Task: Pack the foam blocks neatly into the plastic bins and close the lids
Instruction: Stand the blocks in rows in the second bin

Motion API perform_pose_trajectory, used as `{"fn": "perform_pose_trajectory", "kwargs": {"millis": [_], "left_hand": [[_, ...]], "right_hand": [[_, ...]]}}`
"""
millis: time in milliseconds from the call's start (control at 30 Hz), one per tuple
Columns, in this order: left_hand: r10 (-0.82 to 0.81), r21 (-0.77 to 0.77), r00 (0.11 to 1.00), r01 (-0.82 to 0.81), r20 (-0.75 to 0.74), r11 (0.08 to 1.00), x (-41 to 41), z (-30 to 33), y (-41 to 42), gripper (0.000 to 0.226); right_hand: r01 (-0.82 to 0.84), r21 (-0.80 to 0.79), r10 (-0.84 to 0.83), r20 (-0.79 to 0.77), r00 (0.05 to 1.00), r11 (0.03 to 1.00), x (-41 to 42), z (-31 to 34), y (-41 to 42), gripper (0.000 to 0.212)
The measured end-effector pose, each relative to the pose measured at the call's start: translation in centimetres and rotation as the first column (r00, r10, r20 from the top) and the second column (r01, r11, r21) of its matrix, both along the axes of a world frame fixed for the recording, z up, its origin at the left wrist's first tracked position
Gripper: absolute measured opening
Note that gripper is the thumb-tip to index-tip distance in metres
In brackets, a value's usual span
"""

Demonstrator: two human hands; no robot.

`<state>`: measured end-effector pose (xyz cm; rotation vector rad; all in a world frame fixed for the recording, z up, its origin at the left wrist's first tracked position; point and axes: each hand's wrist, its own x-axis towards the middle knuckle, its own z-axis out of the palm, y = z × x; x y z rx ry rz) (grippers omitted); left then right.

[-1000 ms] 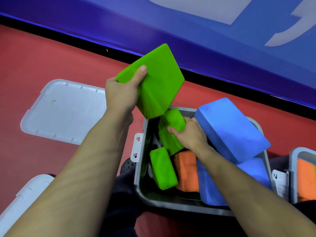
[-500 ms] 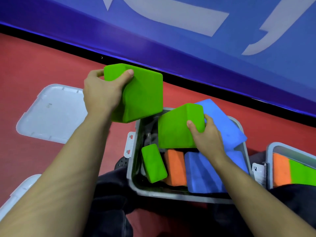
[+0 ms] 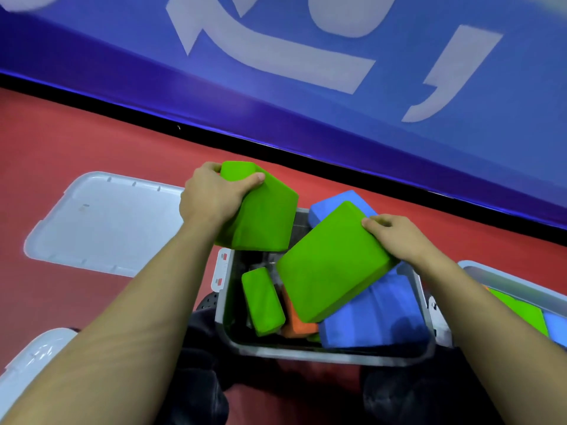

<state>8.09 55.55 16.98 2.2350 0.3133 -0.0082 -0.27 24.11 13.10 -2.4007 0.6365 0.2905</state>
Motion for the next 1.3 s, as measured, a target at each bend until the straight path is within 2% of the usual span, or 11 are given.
{"fn": "perform_pose_trajectory", "kwargs": {"millis": [400, 467, 533, 600, 667, 767, 900, 1067, 1133, 1200, 1300], "left_hand": [[-0.033, 0.050, 0.994, 0.038, -0.101, 0.998, 0.1, -2.5, -1.3, 0.100], [-0.034, 0.064, 0.993, 0.041, -0.110, 0.997, 0.2, -2.6, -1.4, 0.101], [-0.040, 0.080, 0.993, 0.049, -0.110, 0.996, 0.2, -2.5, -1.6, 0.100], [-0.045, 0.098, 0.993, 0.056, -0.110, 0.994, 0.2, -2.2, -1.8, 0.098], [-0.055, 0.076, 0.991, 0.064, -0.120, 0.995, 0.2, -2.4, -1.8, 0.089], [-0.090, -0.173, 0.988, 0.067, -0.126, 0.983, 0.4, -3.5, -1.7, 0.064], [-0.169, -0.499, 0.957, 0.029, -0.237, 0.866, 0.8, -4.4, -1.7, 0.054], [-0.282, -0.628, 0.916, 0.043, -0.286, 0.777, 0.3, -6.5, -2.0, 0.032], [-0.235, -0.553, 0.909, 0.005, -0.345, 0.833, 0.1, -8.3, -2.0, 0.026], [-0.168, -0.240, 0.869, 0.059, -0.465, 0.969, -0.7, -10.8, -1.7, 0.032], [-0.164, 0.000, 0.744, 0.215, -0.648, 0.977, -3.3, -14.4, -2.2, 0.042]], "right_hand": [[-0.104, -0.286, 0.164, 0.195, 0.967, 0.953, 1.1, 1.4, 6.2, 0.043], [-0.097, -0.147, 0.138, 0.302, 0.943, 0.984, 2.0, 1.5, 8.8, 0.034], [-0.083, 0.157, 0.021, 0.356, 0.934, 0.984, 3.0, 1.4, 11.5, 0.031], [-0.033, 0.545, -0.130, 0.257, 0.958, 0.838, 3.7, 1.3, 14.4, 0.040], [0.044, 0.737, -0.168, 0.095, 0.981, 0.675, 4.1, 0.8, 16.7, 0.057], [0.056, 0.792, -0.189, 0.077, 0.979, 0.608, 4.5, -1.8, 17.7, 0.057], [0.088, 0.665, -0.251, 0.154, 0.956, 0.742, 4.2, -5.1, 16.5, 0.082], [0.159, 0.595, -0.300, 0.146, 0.943, 0.788, 5.3, -6.8, 16.0, 0.078], [0.178, 0.549, -0.304, 0.148, 0.941, 0.817, 6.2, -7.7, 15.8, 0.099], [0.178, 0.482, -0.272, 0.131, 0.953, 0.858, 7.2, -9.0, 15.5, 0.115], [0.204, 0.398, -0.267, 0.109, 0.958, 0.894, 8.0, -9.4, 15.0, 0.141]]}}
